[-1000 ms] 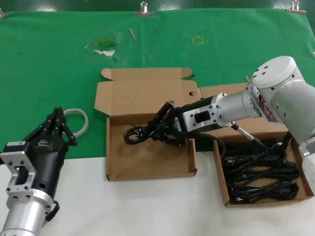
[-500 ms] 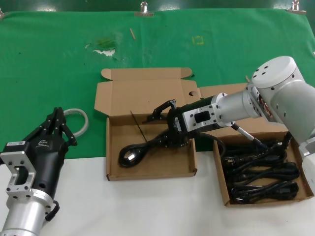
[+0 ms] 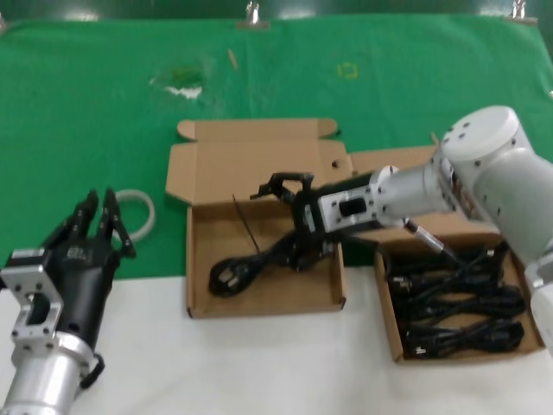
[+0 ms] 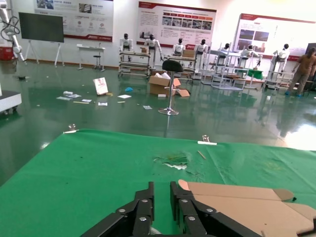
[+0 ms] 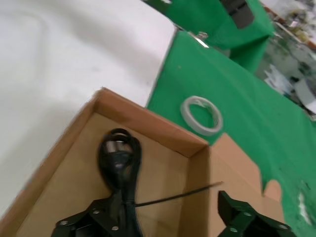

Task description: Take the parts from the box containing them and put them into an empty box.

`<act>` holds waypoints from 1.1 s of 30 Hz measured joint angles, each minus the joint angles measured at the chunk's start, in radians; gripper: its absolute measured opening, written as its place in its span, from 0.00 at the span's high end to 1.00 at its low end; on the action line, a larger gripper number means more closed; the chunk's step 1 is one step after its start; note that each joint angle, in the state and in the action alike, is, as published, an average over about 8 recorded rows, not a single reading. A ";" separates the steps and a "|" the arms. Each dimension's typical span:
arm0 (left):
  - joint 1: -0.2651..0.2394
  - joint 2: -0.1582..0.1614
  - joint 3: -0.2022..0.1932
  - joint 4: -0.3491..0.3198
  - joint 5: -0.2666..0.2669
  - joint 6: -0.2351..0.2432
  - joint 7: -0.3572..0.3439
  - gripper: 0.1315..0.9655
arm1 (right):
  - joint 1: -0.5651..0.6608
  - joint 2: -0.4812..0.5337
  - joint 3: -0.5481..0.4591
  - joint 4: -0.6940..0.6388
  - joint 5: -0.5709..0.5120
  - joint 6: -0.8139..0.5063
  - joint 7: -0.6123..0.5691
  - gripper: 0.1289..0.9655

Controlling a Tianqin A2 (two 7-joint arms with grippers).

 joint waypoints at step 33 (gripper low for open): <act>0.000 0.000 0.000 0.000 0.000 0.000 0.000 0.26 | -0.526 0.106 0.186 0.660 0.153 0.415 0.433 0.00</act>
